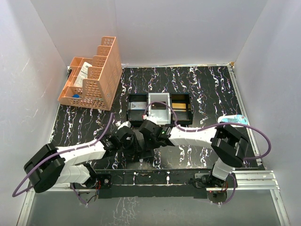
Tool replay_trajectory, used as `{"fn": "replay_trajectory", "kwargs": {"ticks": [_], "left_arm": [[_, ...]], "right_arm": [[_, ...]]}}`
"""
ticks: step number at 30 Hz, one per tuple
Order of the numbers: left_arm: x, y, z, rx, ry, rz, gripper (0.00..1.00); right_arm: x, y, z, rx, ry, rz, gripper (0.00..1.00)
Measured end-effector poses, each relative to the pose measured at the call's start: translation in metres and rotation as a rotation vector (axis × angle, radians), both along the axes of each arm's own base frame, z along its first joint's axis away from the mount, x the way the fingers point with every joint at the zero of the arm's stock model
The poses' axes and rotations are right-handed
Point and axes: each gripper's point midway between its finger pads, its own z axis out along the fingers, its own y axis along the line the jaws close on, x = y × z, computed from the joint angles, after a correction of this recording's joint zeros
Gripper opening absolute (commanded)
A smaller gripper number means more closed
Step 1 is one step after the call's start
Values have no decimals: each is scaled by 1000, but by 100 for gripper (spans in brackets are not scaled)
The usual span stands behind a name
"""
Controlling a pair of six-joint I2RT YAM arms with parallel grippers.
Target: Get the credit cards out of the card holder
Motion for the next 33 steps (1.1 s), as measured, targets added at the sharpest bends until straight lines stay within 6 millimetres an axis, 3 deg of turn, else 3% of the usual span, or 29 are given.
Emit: {"fn": "replay_trajectory", "kwargs": {"ticks": [12,21,25,33], "left_arm": [[5,-2,-2,-2,6,78,32],[5,2,-2,4,-1,96,32],[5,2,-2,4,-4,92,32],[5,3,-1,2,-9,89,31]], "right_arm": [[5,-8,7,92,16,-28,22],[16,-30,14,37,-32,-77,30],[12,-27,14,44,-19,-43,35],[9,-6,23,86,1,17,35]]}}
